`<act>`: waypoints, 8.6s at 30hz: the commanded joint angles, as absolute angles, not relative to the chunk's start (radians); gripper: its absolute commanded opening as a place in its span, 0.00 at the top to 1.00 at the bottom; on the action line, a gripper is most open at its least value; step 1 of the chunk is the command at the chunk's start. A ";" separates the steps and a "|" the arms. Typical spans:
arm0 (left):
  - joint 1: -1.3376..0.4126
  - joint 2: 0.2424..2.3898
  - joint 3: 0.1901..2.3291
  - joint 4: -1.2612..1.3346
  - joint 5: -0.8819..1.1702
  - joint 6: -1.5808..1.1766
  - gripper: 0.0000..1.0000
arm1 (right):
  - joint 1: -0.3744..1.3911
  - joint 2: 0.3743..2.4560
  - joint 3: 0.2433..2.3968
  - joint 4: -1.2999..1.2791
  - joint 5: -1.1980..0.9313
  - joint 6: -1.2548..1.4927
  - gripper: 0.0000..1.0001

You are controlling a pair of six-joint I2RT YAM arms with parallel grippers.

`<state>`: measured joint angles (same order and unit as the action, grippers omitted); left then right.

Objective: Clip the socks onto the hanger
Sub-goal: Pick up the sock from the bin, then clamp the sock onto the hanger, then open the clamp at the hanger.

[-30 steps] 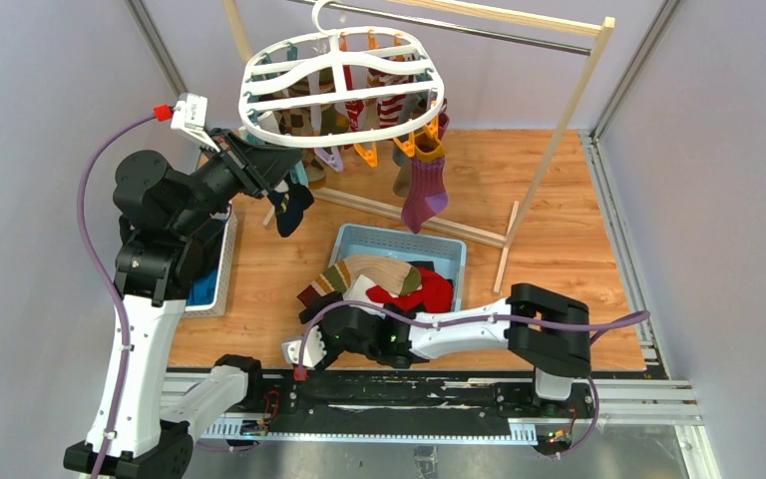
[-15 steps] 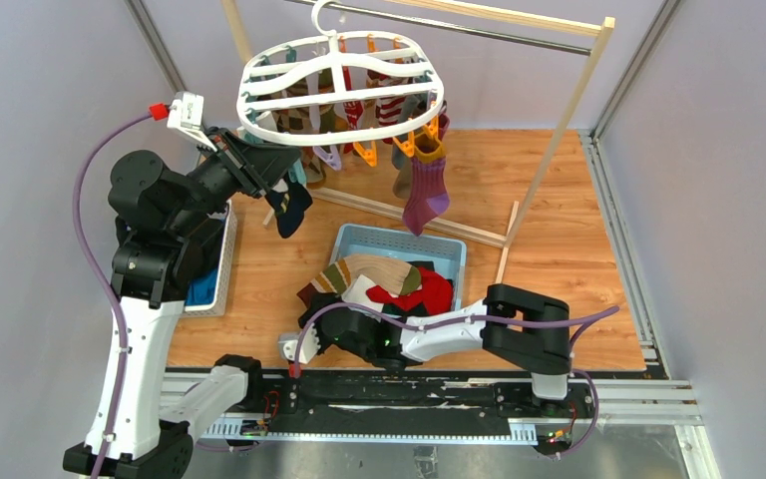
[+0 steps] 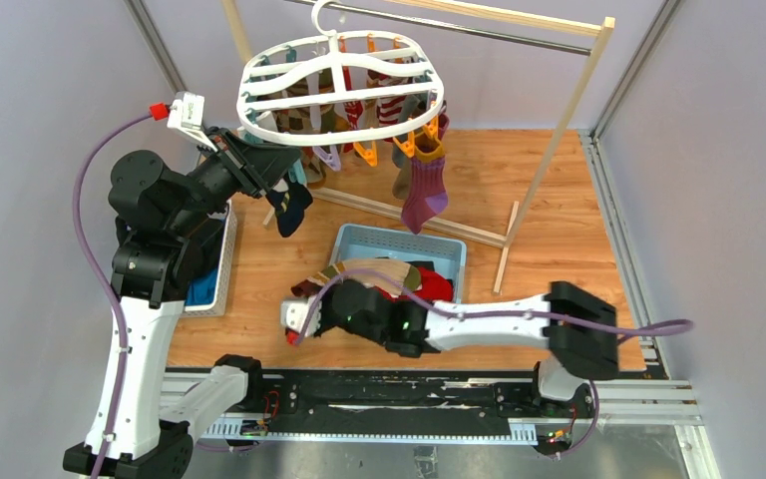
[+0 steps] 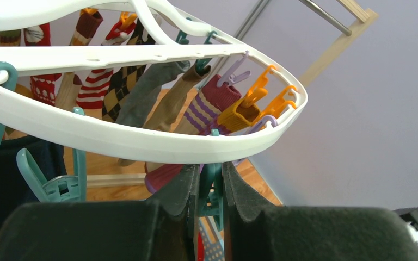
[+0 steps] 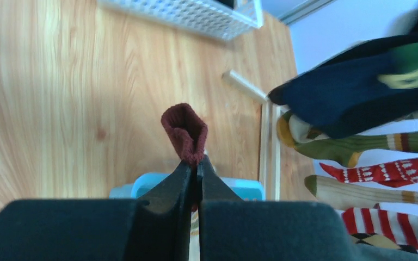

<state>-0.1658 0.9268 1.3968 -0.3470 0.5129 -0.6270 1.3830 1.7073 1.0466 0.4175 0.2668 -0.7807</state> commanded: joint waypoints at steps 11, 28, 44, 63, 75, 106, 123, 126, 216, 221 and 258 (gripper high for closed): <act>-0.164 0.934 1.404 -0.326 0.578 -0.639 0.94 | 1.028 1.323 1.143 0.324 -0.441 0.229 1.00; -0.164 0.952 1.366 -0.239 0.656 -0.712 0.98 | 0.871 1.469 1.093 0.963 -0.648 0.719 1.00; -0.164 0.956 1.352 -0.216 0.705 -0.730 0.99 | 0.780 1.645 1.206 1.317 -0.800 1.040 1.00; -0.164 0.962 1.345 -0.206 0.743 -0.739 1.00 | 0.756 1.725 1.230 1.495 -0.709 1.185 1.00; -0.164 0.965 1.342 -0.192 0.771 -0.749 1.00 | 0.757 1.776 1.252 1.578 -0.663 1.255 1.00; -0.165 0.931 1.351 -0.232 0.717 -0.709 0.61 | 0.797 1.775 1.271 1.595 -0.563 1.252 1.00; -0.164 0.774 1.214 -0.476 0.729 -0.555 0.33 | 0.802 1.755 1.252 1.594 -0.551 1.249 0.97; -0.164 0.714 1.117 -0.473 0.731 -0.555 0.33 | 0.805 1.754 1.249 1.592 -0.554 1.252 0.97; -0.164 0.572 1.130 -0.606 0.369 -0.343 1.00 | 0.901 1.397 1.163 0.894 -0.178 0.343 0.78; -0.163 0.568 1.125 -0.618 0.319 -0.336 0.96 | 0.937 1.381 1.174 0.839 -0.147 0.271 0.99; -0.164 0.892 1.374 -0.238 0.580 -0.800 0.24 | 1.172 1.531 1.405 0.630 0.072 0.027 1.00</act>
<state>-0.1650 0.9115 1.3804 -0.3714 0.5648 -0.6998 1.1332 1.5295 1.3773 0.6289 0.0978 0.0525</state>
